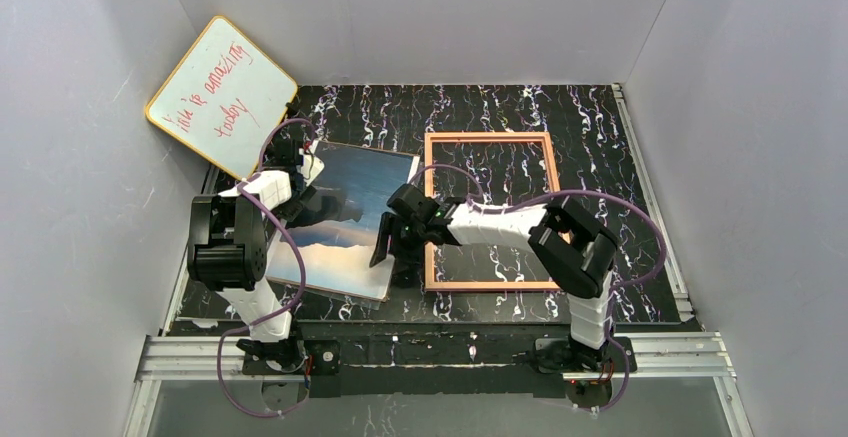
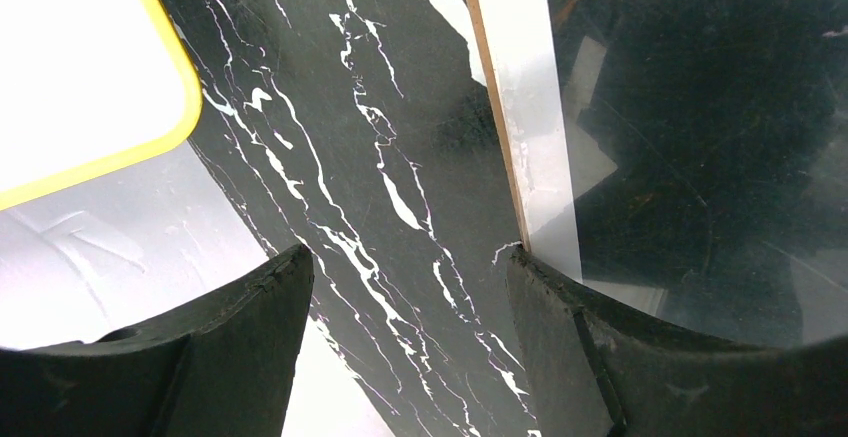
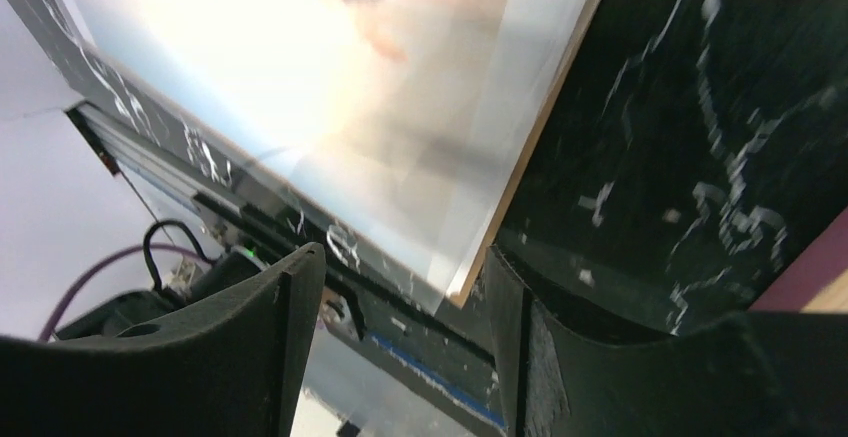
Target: Put the photo into the frame
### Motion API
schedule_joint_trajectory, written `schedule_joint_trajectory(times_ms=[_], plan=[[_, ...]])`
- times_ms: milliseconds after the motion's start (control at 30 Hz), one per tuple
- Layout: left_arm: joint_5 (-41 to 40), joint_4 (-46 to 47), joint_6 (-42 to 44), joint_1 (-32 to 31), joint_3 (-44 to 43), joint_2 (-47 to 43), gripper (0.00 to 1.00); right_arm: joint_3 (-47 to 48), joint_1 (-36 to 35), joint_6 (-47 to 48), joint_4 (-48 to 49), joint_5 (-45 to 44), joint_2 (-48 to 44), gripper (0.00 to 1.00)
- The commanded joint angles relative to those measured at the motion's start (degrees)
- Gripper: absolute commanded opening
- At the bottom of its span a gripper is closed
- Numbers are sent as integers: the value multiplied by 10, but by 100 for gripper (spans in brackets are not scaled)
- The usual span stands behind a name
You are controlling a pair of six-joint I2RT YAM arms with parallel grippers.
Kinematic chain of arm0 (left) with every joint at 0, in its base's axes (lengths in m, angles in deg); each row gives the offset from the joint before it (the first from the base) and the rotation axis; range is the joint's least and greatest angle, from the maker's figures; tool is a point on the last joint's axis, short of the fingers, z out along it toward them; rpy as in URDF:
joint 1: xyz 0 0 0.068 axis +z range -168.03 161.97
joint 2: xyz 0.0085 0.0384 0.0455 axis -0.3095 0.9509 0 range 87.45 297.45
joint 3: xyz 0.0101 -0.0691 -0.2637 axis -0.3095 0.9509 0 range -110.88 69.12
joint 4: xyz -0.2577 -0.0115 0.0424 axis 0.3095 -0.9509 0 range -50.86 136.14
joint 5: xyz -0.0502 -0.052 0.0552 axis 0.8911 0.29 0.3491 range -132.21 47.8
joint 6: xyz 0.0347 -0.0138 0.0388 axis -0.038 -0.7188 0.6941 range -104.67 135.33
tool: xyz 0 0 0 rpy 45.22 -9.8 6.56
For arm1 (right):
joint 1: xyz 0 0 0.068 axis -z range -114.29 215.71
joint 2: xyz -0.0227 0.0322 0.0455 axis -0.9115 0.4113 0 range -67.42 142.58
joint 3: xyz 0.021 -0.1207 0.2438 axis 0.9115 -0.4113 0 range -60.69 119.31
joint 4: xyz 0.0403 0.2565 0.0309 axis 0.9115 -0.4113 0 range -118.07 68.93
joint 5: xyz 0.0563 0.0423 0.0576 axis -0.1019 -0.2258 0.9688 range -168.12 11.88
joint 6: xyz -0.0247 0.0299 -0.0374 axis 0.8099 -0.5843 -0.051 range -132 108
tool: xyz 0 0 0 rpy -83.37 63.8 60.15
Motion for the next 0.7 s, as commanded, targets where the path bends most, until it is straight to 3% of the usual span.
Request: schedule_joint_trajectory(times_ms=[0, 200, 367, 667], plan=[[84, -76, -17, -11, 10, 32, 70, -26, -32, -34, -33, 26, -55, 68], [83, -79, -17, -11, 6, 34, 70, -49, -67, -68, -40, 37, -71, 68], [81, -82, -16, -11, 6, 33, 70, -79, -78, -96, 34, 70, -51, 67], [83, -93, -14, -11, -2, 26, 70, -107, -90, -121, 108, 16, -31, 63]])
